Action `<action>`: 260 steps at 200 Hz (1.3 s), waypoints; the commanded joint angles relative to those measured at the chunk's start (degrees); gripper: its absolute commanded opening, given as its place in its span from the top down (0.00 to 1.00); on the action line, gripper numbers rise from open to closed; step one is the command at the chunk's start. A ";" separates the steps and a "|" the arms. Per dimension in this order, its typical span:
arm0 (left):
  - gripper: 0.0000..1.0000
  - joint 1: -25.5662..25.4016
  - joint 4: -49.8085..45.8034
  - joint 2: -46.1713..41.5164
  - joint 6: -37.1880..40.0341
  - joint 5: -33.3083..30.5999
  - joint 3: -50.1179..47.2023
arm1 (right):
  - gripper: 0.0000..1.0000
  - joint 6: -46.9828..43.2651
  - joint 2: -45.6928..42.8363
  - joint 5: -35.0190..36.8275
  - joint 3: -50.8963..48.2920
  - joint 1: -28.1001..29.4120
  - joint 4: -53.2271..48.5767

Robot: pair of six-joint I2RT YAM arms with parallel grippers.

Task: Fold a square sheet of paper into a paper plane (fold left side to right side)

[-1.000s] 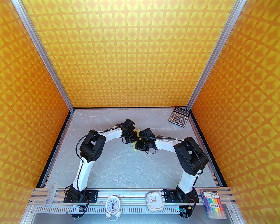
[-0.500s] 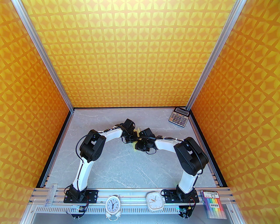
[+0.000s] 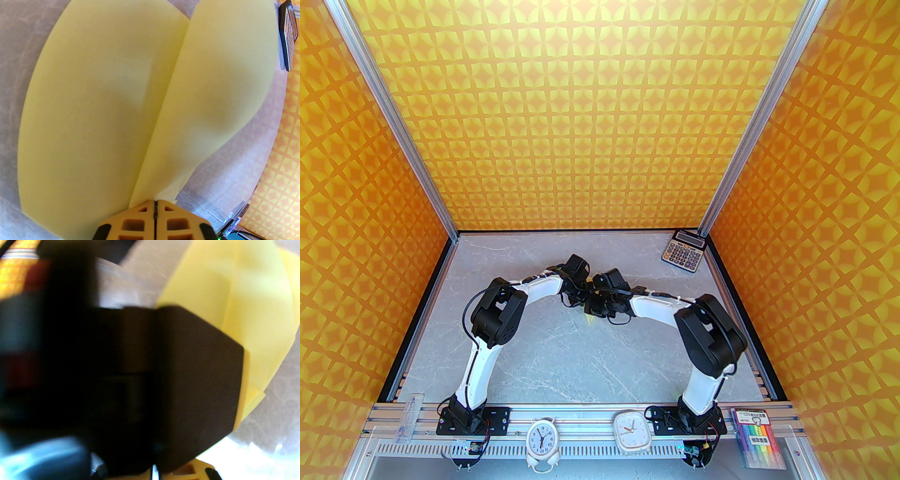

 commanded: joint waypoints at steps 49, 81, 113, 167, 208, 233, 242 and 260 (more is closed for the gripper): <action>0.95 -0.76 -3.49 3.46 0.40 -2.54 0.23 | 0.88 -0.49 1.07 0.28 -0.42 0.24 -0.22; 0.95 -0.72 -3.51 3.51 0.43 -2.52 0.26 | 0.88 -0.73 1.23 0.73 -1.14 0.24 -0.52; 0.95 -0.73 -3.47 3.49 0.39 -2.51 0.19 | 0.88 -0.69 1.02 0.81 -2.06 0.24 -0.17; 0.95 -0.75 -3.52 3.51 0.42 -2.51 0.20 | 0.90 -0.65 0.76 1.25 -2.88 0.24 0.02; 0.95 -0.77 -3.47 3.42 0.41 -2.52 0.16 | 0.89 -1.63 0.13 2.39 -2.62 0.23 -1.68; 0.95 -0.72 -3.54 3.42 0.52 -2.52 0.27 | 0.89 -1.98 0.21 2.49 -2.60 0.24 -2.04; 0.95 -0.77 -3.58 3.42 0.52 -2.51 0.22 | 0.89 -2.31 0.31 2.66 -2.77 0.20 -2.37; 0.95 -0.73 -3.63 3.42 0.59 -2.51 0.20 | 0.88 -2.62 0.77 3.02 -2.99 0.15 -2.46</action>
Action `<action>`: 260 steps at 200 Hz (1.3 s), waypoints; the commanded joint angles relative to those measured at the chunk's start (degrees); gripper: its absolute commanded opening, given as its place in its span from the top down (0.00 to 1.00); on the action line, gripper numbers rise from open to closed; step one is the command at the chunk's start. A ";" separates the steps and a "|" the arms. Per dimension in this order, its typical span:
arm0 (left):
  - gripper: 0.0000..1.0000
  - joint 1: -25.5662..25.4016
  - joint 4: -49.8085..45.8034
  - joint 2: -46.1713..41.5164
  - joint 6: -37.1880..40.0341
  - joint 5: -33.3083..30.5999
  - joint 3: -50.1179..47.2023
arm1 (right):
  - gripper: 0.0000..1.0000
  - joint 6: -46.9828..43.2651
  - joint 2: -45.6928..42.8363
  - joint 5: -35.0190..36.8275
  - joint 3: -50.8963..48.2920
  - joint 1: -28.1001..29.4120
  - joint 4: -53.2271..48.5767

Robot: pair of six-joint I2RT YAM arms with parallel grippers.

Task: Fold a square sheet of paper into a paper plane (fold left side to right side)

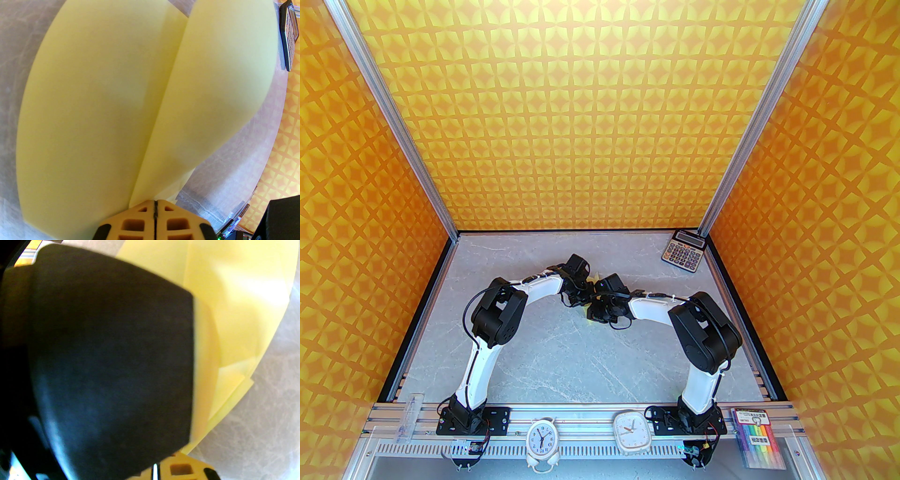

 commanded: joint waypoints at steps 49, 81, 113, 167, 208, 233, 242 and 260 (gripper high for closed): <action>0.95 -0.75 -3.07 3.14 0.67 -2.51 -0.47 | 0.89 -1.13 2.53 1.71 -2.11 0.15 -0.71; 0.95 -0.25 -2.97 2.70 0.82 -2.51 -0.03 | 0.89 -1.23 3.04 2.20 -3.43 0.16 -0.95; 0.94 1.30 -3.94 2.81 2.24 -2.51 2.58 | 0.92 -1.42 3.21 1.71 -4.65 0.15 -0.81; 0.92 3.84 -6.03 5.68 4.34 -3.08 8.68 | 0.92 -2.46 2.41 1.11 -5.99 0.15 -1.41; 0.85 7.43 -7.12 4.86 6.19 -3.39 12.55 | 0.92 -3.38 2.30 -0.27 -7.17 0.15 -1.34; 0.83 8.25 -7.52 2.89 6.78 -3.48 12.59 | 0.92 -5.19 2.45 -0.80 -6.86 -0.02 -2.52; 0.83 8.40 -7.31 1.84 6.70 -3.56 11.80 | 0.92 -5.84 2.55 -1.79 -6.75 -0.24 -2.55; 0.83 8.44 -6.57 -0.33 6.44 -3.92 9.81 | 0.92 -7.00 2.48 -2.27 -6.45 -0.46 -3.71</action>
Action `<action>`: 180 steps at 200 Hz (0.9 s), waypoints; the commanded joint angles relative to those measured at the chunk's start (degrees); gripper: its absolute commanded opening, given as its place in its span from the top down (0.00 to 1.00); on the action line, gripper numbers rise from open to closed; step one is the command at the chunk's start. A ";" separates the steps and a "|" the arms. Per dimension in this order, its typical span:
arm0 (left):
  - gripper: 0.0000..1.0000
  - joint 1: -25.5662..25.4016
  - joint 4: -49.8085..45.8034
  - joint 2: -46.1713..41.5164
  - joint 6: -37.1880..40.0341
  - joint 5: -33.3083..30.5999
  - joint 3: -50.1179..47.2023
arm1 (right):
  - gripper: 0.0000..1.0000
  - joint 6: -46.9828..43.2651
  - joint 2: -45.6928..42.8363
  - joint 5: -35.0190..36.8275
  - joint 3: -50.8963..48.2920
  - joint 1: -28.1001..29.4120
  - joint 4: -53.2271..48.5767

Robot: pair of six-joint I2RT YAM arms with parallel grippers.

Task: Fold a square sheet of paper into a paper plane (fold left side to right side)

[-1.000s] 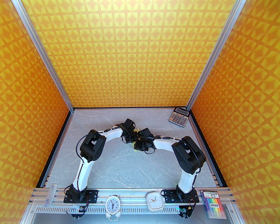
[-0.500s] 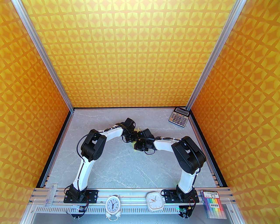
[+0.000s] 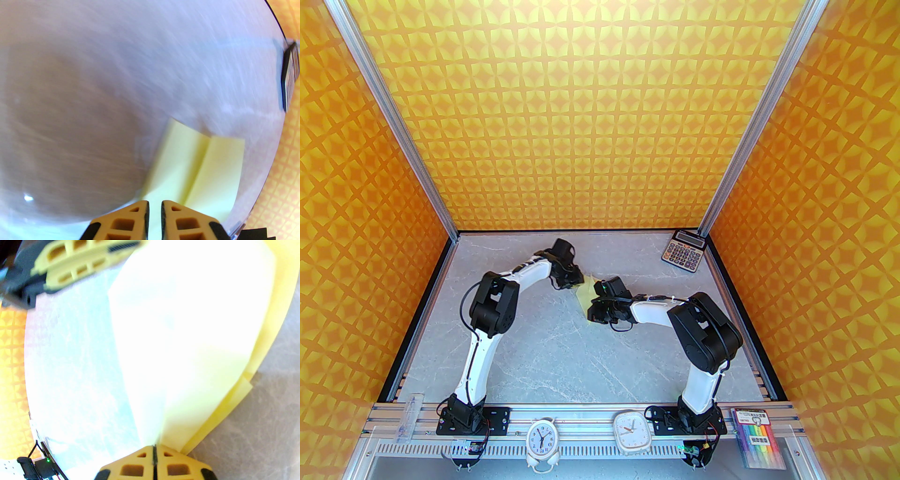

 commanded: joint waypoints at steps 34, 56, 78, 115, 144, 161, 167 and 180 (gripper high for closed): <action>0.83 -1.60 2.17 -9.09 0.66 -0.79 -5.89 | 0.92 -3.82 1.94 -2.35 -2.64 -0.44 -10.29; 0.84 -3.55 3.77 -11.17 0.76 0.79 -7.87 | 0.92 -3.84 2.10 -2.69 -2.21 -0.80 -10.45; 0.84 -5.29 5.70 -11.48 -0.62 3.51 -9.45 | 0.92 -3.61 2.33 -2.48 -1.82 -1.09 -10.47; 0.92 -7.03 9.62 -9.98 -3.89 5.62 -12.86 | 0.92 -2.56 2.33 -2.06 -1.68 -1.54 -9.72; 0.94 -7.08 11.13 -7.43 -5.21 5.53 -13.72 | 0.92 -2.08 2.56 -2.70 -1.52 -1.56 -8.89; 0.94 -6.87 11.78 -5.40 -5.39 5.44 -13.08 | 0.92 -2.08 2.79 -2.66 -1.66 -1.61 -8.73; 0.94 -6.91 11.48 -4.54 -5.66 5.20 -12.54 | 0.92 -2.07 2.87 -2.74 -1.66 -1.59 -8.64; 0.94 -6.76 11.34 -2.95 -6.02 5.04 -11.87 | 0.92 -1.92 2.97 -3.22 -1.89 -1.60 -8.41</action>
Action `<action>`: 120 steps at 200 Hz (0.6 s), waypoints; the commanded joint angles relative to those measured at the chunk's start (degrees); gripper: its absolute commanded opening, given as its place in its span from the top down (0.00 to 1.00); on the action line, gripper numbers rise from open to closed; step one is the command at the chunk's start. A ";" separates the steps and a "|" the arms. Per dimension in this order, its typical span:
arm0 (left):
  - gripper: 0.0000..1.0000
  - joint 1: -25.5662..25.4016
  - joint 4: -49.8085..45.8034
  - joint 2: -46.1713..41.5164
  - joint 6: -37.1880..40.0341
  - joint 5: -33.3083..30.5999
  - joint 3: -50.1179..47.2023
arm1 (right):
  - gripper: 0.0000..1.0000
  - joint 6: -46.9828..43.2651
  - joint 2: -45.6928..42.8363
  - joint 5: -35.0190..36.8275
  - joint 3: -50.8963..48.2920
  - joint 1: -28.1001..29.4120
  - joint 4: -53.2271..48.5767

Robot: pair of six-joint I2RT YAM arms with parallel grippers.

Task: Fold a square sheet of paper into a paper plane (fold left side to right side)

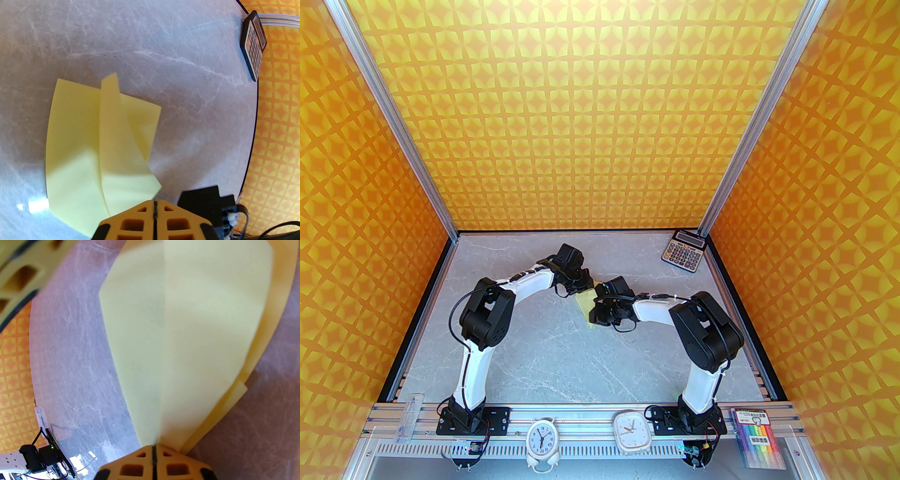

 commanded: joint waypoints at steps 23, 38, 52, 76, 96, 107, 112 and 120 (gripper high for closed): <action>0.94 -0.54 -1.33 6.18 -1.35 -0.20 0.78 | 0.92 -1.05 2.25 2.03 -2.74 0.36 -4.62; 0.94 -0.48 -1.59 6.52 -1.81 -1.13 0.54 | 0.92 -0.83 1.79 2.12 -3.11 0.36 -4.52; 0.94 -0.48 -2.03 6.91 -1.87 -1.98 0.66 | 0.92 -0.71 1.19 1.96 -3.39 0.36 -4.55; 0.96 -0.31 -4.35 7.56 -1.88 -4.71 1.39 | 0.94 -0.23 0.05 1.38 -4.27 0.44 -4.40; 1.00 -0.24 -7.81 8.68 -1.87 -7.28 3.06 | 0.94 0.27 -1.28 0.89 -5.48 0.86 -4.21; 1.00 -0.20 -8.30 9.08 -2.12 -7.73 3.30 | 0.93 0.49 -1.99 0.80 -6.24 1.21 -4.23; 1.00 -0.20 -8.41 9.24 -2.27 -7.68 3.43 | 0.93 0.49 -2.22 0.75 -6.53 1.40 -4.21; 1.00 -0.20 -8.65 9.36 -2.53 -8.08 3.47 | 0.93 0.63 -2.53 0.63 -7.08 1.63 -4.12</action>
